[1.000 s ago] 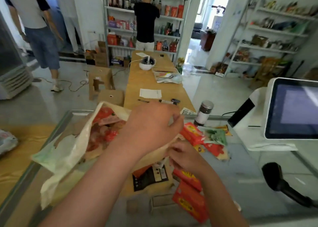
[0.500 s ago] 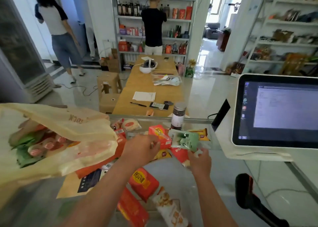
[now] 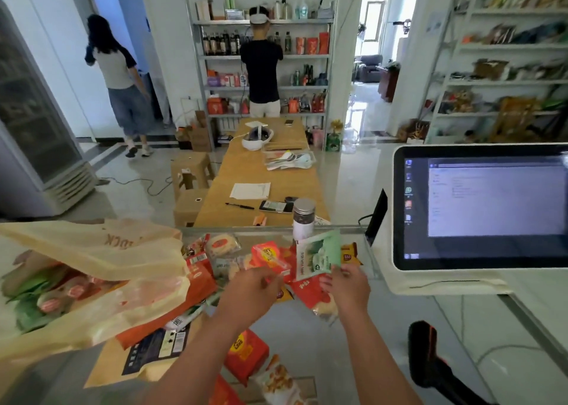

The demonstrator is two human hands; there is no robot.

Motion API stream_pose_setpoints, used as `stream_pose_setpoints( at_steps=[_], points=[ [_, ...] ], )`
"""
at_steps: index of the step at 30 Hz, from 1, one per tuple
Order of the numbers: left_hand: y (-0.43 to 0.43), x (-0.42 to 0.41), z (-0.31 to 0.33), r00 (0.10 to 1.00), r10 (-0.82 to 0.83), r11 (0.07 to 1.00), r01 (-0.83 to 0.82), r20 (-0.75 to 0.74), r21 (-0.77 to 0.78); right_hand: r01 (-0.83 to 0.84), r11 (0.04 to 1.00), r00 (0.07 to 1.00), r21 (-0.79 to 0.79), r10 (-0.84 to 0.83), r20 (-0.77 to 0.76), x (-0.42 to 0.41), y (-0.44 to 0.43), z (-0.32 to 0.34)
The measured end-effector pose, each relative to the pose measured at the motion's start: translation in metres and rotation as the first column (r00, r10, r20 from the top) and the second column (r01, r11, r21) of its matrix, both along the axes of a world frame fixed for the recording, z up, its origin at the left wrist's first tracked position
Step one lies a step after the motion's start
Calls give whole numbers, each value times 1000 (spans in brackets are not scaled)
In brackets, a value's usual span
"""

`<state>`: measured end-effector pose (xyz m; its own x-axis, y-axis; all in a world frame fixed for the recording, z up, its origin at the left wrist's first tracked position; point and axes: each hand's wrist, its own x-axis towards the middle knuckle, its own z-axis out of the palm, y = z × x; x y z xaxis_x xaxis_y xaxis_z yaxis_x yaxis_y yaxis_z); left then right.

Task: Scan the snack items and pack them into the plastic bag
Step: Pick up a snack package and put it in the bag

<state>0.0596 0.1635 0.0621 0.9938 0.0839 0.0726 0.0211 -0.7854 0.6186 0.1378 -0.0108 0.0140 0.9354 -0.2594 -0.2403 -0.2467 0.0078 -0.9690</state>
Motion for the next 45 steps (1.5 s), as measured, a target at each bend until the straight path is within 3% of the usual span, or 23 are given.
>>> stream_pose_setpoints(
  at_steps=[2,3,4,6,8,9,11,12,15,19,22,23,25,27,28,29,30,34,38,41,45],
  points=[
    [-3,3,5,997,32,961,-48,-63,-273,5,979,990,-203,24,140,-10,6,8],
    [-4,4,8,988,58,889,-118,-146,-443,27,956,974,-291,40,223,-18,8,11],
    [-3,5,10,963,47,774,-204,-266,-600,57,933,947,-355,62,316,-26,11,13],
    [1,7,9,894,-123,440,-341,-432,-831,126,887,837,-445,145,527,-47,13,16],
    [6,8,3,858,-306,91,-405,-413,-910,168,837,691,-520,276,668,-68,18,21],
    [9,7,2,858,-351,-36,-413,-376,-910,188,800,635,-570,344,692,-76,20,19],
    [12,5,0,878,-352,-195,-407,-324,-892,234,715,594,-659,431,679,-87,20,14],
    [13,4,0,891,-330,-227,-396,-313,-890,260,670,597,-695,454,662,-91,19,10],
    [14,1,-3,897,-304,-219,-395,-322,-892,381,511,548,-771,546,633,-103,16,4],
    [19,-4,0,917,-250,-194,-361,-310,-912,555,426,471,-714,548,692,-117,27,12],
    [20,-6,3,941,-185,-212,-319,-283,-924,570,367,535,-735,514,671,-123,32,12],
    [22,-6,4,948,-166,-246,-307,-272,-919,519,410,609,-750,438,661,-125,34,13],
    [27,-2,9,969,-111,-283,-242,-219,-928,330,689,803,-645,155,575,-129,39,22],
    [26,-1,15,988,-80,-228,-148,-133,-962,100,972,935,-213,-19,353,-128,39,35],
    [22,-3,19,991,-77,-200,-121,-107,-972,7,999,968,46,-19,250,-127,37,44],
    [15,-5,21,992,-77,-183,-111,-98,-977,-55,977,982,206,15,189,-125,34,54],
    [6,-8,23,993,-83,-179,-104,-90,-978,-98,963,982,252,52,181,-123,29,61],
    [-32,-12,30,996,-72,-193,-65,-52,-979,-109,947,973,302,39,229,-117,-3,75],
    [-71,-9,42,995,-93,-122,-34,-23,-992,-113,917,976,382,30,217,-106,-40,72],
    [-92,-3,43,995,-84,3,-45,-45,-999,-62,935,974,350,-20,226,-94,-71,65],
    [-100,7,35,996,15,268,-89,-89,-959,-42,978,966,204,-12,257,-81,-106,56]
  ],
)
